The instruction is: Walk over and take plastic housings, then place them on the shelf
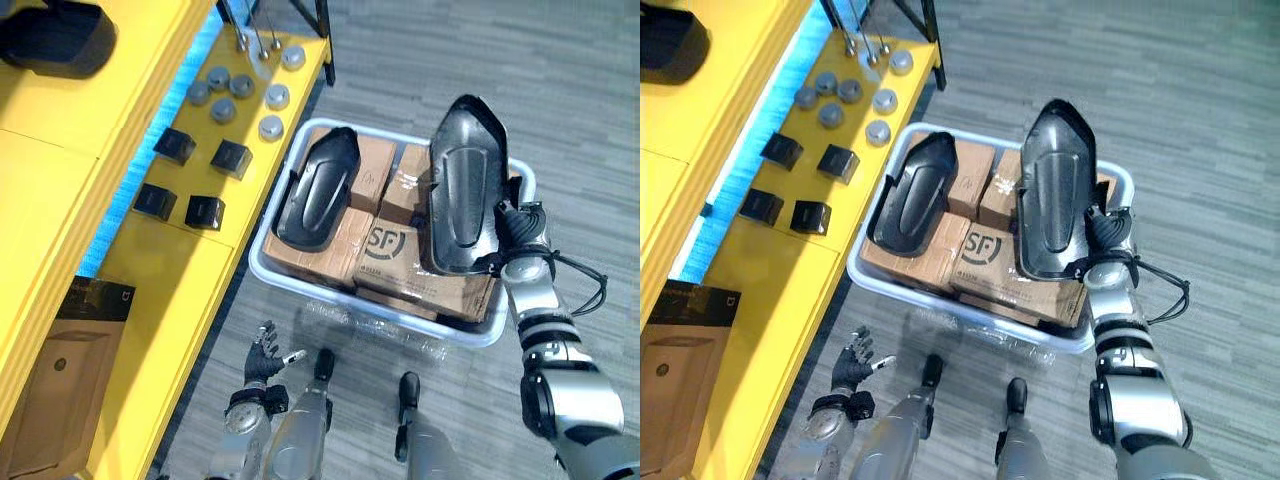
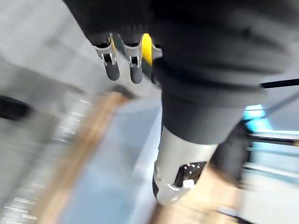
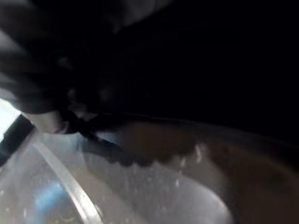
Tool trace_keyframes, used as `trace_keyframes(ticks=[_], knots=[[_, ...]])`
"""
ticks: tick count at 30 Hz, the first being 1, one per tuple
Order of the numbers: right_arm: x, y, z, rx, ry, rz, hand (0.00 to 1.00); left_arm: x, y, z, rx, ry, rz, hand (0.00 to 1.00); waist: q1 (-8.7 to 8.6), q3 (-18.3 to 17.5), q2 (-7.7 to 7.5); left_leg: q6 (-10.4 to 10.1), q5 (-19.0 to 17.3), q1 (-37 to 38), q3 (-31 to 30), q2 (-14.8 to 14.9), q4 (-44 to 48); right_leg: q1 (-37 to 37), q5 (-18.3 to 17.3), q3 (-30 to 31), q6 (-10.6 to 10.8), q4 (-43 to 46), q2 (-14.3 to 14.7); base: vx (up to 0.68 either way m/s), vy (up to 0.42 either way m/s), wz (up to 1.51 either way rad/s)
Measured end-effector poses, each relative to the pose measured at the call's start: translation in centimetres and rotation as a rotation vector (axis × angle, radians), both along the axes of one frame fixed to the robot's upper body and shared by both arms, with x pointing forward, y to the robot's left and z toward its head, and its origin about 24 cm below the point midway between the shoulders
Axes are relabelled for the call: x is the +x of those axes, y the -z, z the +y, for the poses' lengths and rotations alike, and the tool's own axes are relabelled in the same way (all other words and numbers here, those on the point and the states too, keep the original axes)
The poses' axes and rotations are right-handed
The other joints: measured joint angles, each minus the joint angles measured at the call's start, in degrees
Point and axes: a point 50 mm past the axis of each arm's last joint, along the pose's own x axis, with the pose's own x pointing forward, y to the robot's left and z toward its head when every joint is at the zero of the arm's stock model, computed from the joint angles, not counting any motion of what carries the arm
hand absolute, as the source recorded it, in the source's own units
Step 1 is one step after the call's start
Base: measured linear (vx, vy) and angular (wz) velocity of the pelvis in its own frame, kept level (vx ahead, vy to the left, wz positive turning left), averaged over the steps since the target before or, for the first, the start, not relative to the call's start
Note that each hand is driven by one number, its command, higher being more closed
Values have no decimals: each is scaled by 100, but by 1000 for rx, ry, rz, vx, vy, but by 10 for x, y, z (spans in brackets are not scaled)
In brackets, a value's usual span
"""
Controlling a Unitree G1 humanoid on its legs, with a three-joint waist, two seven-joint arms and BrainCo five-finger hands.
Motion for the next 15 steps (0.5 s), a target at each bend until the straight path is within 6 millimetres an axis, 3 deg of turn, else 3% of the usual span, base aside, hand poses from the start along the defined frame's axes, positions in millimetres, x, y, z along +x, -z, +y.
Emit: trace_keyframes(ticks=[3,6,11,15], knots=[[-21,30,7,-26,-6,54,100,-9,-18,0,-29,-26,-64,0,-69,-524,-193,-26,109,250,-85,13,-307,207,-33,-97,4,-111,-3,65,-24,17],[-38,43,9,-53,-1,73,100,-4,-45,-1,5,-32,-177,0,-108,-803,-316,-22,184,539,-116,8,-546,445,-43,-164,13,-205,-28,53,-12,8],[-52,29,12,-105,8,-18,100,-1,-78,-8,98,-50,-328,0,-258,-1182,-345,21,353,893,-119,-39,-931,636,-108,-210,61,-190,-124,10,0,4],[-57,19,31,-109,-27,-100,100,10,-90,-29,-54,70,-383,0,-306,-1415,-420,35,361,1014,-102,-84,-953,749,-134,-205,99,-180,-177,-8,1,0]])
